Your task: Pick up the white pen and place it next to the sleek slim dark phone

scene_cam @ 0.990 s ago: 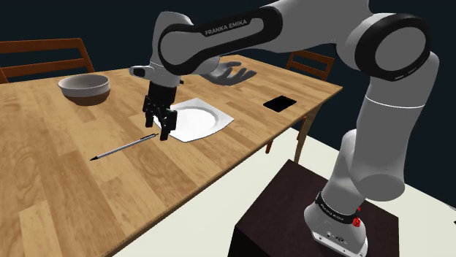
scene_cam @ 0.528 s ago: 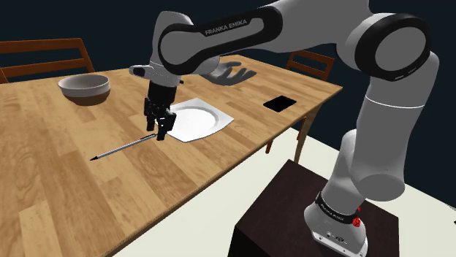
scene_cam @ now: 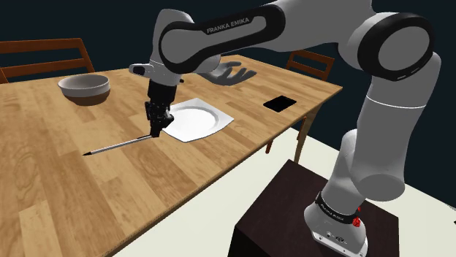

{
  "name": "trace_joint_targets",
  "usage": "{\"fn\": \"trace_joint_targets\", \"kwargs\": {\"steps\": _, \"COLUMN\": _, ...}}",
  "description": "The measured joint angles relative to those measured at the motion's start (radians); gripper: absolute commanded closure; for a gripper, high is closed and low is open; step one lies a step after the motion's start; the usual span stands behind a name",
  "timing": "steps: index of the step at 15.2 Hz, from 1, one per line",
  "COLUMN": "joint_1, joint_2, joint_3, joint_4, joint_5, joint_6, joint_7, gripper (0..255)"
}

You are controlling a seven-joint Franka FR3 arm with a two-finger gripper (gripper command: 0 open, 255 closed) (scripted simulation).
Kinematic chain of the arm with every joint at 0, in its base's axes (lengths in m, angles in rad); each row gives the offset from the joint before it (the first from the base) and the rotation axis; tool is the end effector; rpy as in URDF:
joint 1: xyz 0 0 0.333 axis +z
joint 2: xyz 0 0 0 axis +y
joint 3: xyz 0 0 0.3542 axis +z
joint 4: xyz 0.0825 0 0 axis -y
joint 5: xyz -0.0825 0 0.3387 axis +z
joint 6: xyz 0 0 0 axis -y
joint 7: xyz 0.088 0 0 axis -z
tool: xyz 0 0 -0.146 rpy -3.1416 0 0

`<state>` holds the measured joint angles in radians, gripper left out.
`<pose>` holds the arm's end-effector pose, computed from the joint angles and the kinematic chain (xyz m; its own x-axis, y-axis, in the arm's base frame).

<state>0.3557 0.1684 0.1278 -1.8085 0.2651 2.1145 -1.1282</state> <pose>0.5169 0.2902 0.4816 0.0814 0.9544 0.2872 0.9965 -0.0837 -0.0044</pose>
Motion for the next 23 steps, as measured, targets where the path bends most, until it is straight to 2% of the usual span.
{"fn": "trace_joint_targets", "kwargs": {"steps": 17, "joint_1": -0.005, "joint_2": -0.014, "joint_3": -0.005, "joint_4": 0.166, "joint_5": -0.019, "joint_6": -0.189, "joint_7": 0.042, "gripper": 255}}
{"fn": "trace_joint_targets", "kwargs": {"steps": 23, "joint_1": -0.066, "joint_2": -0.099, "joint_3": -0.049, "joint_4": 0.068, "joint_5": 0.006, "joint_6": -0.203, "joint_7": -0.067, "gripper": 255}}
